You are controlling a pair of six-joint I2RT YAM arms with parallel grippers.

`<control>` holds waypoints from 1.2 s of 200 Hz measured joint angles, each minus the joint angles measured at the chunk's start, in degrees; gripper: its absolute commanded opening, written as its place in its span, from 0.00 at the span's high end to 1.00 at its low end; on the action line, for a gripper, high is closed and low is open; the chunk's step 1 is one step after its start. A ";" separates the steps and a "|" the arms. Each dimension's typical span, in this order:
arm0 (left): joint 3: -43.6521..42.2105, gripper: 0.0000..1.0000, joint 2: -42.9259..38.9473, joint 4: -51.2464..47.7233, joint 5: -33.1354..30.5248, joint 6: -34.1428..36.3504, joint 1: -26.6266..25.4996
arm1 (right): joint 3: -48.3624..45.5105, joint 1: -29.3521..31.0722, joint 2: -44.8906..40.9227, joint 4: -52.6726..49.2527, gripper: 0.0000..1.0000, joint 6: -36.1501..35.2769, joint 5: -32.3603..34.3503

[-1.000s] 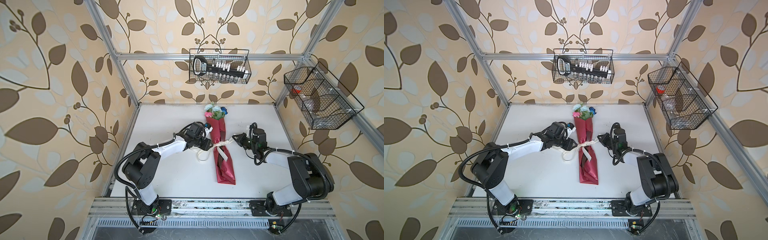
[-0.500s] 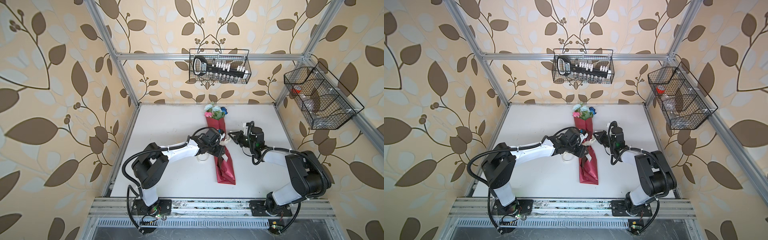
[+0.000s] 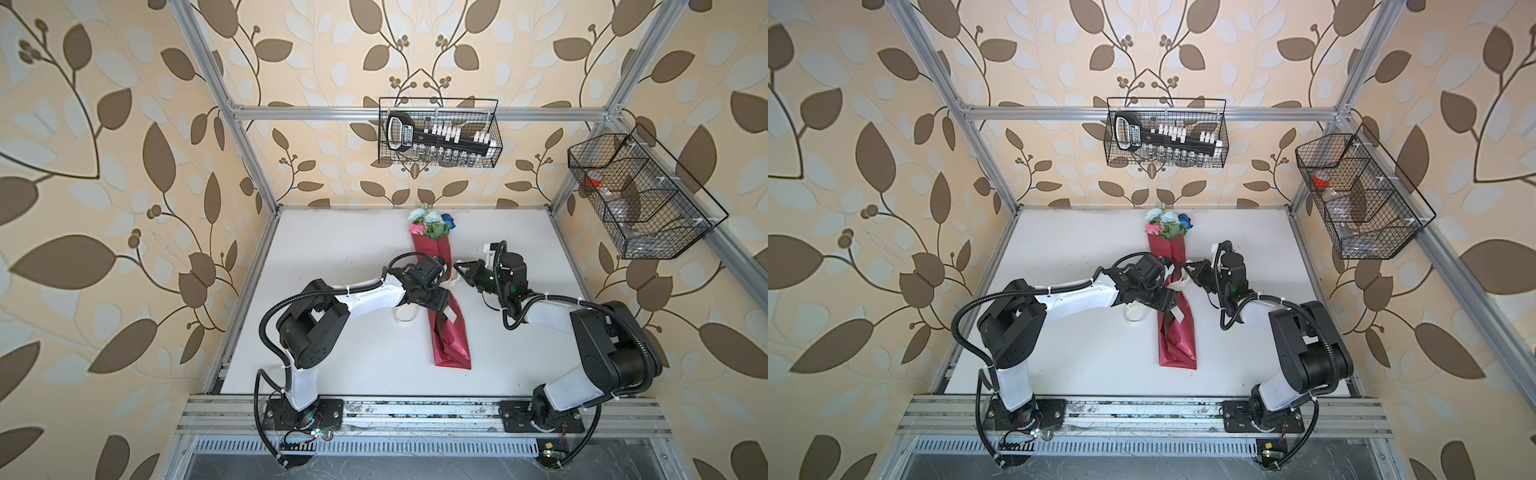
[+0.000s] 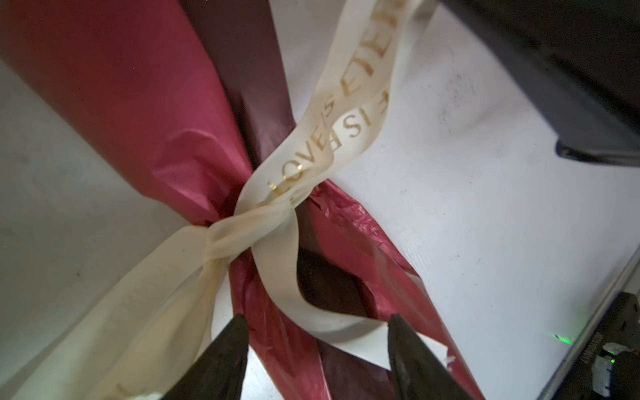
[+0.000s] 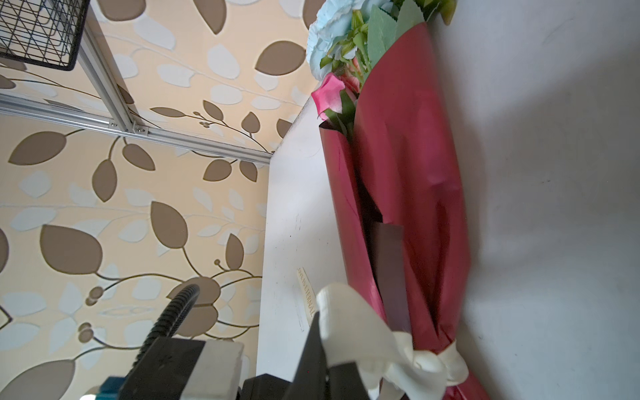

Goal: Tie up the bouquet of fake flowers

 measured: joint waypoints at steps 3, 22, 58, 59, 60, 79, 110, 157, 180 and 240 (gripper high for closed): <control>0.33 0.28 0.20 0.00 -0.07 0.04 0.00 | 0.00 0.02 0.02 0.00 1.00 0.00 0.00; 2.16 0.33 1.51 -0.11 -0.63 -0.15 0.00 | 0.00 0.07 0.17 0.02 1.00 0.00 -0.04; 3.34 0.49 3.43 -1.18 -1.79 -0.72 0.00 | 0.00 0.11 0.39 0.04 1.00 0.02 -0.20; 3.37 0.50 3.48 -1.29 -1.79 -0.52 0.00 | 0.00 0.11 0.39 0.02 1.00 0.02 -0.20; 3.37 0.51 3.48 -1.29 -1.79 -0.42 0.00 | 0.00 0.11 0.39 0.04 1.00 0.02 -0.20; 3.45 0.67 4.15 -2.10 -1.97 -0.61 0.00 | 0.00 0.11 0.39 0.04 1.00 0.02 -0.20; 3.52 0.85 4.35 -2.62 -2.23 -1.05 -0.02 | 0.00 0.11 0.39 0.04 1.00 0.02 -0.20; 3.56 0.84 3.93 -3.50 -2.40 -0.83 -0.02 | 0.00 0.13 1.22 0.17 1.00 0.02 -0.17; 2.89 0.82 2.56 -3.74 -2.43 -0.83 -0.02 | 0.00 0.13 1.90 0.17 1.00 0.02 -0.15; 1.16 0.95 -0.35 -4.63 -3.43 0.11 -0.02 | 0.24 0.11 2.25 0.26 1.00 0.02 -0.15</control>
